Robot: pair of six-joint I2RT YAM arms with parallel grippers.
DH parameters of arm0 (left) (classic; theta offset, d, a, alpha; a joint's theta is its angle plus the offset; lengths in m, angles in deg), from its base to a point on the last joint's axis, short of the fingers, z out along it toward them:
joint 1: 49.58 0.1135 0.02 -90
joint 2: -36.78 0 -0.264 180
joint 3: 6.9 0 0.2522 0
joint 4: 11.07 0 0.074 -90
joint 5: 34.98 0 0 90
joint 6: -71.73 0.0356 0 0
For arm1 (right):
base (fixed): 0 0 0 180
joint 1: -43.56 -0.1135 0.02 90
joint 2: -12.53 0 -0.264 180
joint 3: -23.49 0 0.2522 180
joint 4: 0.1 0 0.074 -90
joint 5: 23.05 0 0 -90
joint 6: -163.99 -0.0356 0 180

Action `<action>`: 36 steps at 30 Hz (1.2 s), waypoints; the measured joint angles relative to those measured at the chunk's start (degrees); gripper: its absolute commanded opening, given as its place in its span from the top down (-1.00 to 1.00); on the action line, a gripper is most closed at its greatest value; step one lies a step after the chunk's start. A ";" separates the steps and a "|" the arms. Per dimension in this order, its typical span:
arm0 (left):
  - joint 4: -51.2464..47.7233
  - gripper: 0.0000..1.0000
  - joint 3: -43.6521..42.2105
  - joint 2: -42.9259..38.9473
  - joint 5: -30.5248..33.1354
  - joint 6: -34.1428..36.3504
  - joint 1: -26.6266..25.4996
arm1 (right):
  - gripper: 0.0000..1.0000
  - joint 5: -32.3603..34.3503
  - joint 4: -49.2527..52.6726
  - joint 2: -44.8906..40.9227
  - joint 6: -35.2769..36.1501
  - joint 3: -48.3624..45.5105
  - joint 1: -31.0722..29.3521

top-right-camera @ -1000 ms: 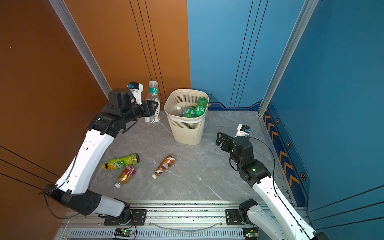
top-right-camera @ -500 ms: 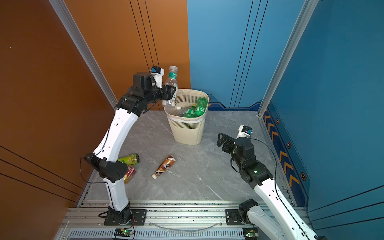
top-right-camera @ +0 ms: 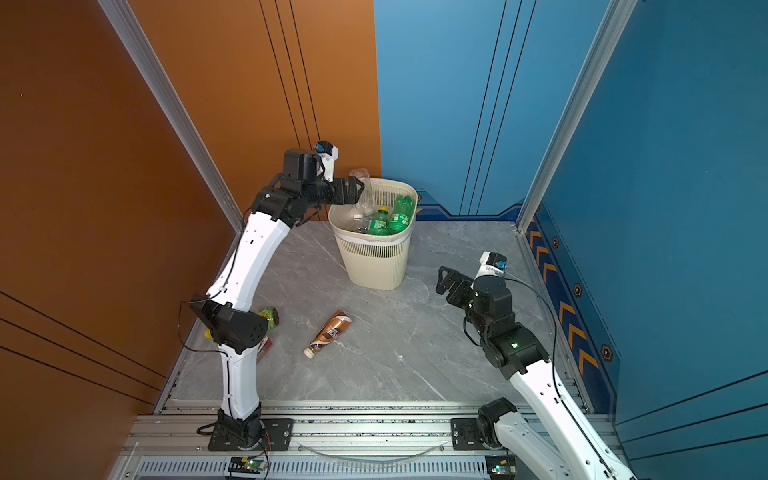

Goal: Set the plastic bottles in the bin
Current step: 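Withdraw the left gripper to the pile while the right gripper reaches toward the Nescafe bottle, then lower the right gripper onto the brown Nescafe bottle and close on it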

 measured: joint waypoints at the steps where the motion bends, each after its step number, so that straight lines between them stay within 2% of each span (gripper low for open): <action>1: 0.33 -0.95 -2.19 -2.40 0.50 0.02 0.00 | -0.99 -0.22 0.00 0.22 -0.04 0.00 0.00; 4: 2.78 -0.95 -13.62 -13.25 1.79 -0.09 0.02 | -1.00 -0.74 -0.02 1.01 -0.52 0.00 -0.02; 6: 7.30 -0.95 -26.01 -23.19 2.51 -0.52 0.04 | -0.99 -1.11 0.00 1.49 -0.90 0.00 -0.13; 12: 21.24 -0.95 -71.63 -56.70 6.40 -7.19 0.09 | -0.99 -1.20 -0.02 3.67 -2.67 -0.02 -3.19; 15: 21.14 -0.95 -89.81 -69.11 8.83 -12.59 0.70 | -0.99 -0.55 -0.09 6.23 -4.09 -0.31 -7.17; 17: 19.58 -0.95 -97.72 -75.12 10.25 -15.74 1.36 | -0.99 0.26 -0.11 8.52 -4.98 -0.46 -10.60; 20: 15.69 -0.95 -103.41 -82.16 11.87 -19.04 2.45 | -0.99 1.51 -0.33 12.35 -6.36 -0.46 -15.96; 24: 13.03 -0.95 -103.56 -88.32 12.85 -20.87 3.89 | -0.99 3.82 -1.31 17.79 -8.72 -0.37 -23.96; 31: 9.55 -0.95 -103.23 -88.94 12.96 -21.11 4.74 | -0.99 7.63 -2.93 30.05 -14.49 4.48 -35.17; 36: 7.72 -0.95 -103.23 -89.72 12.98 -21.09 5.64 | -0.99 9.62 -4.39 38.45 -19.50 9.38 -40.39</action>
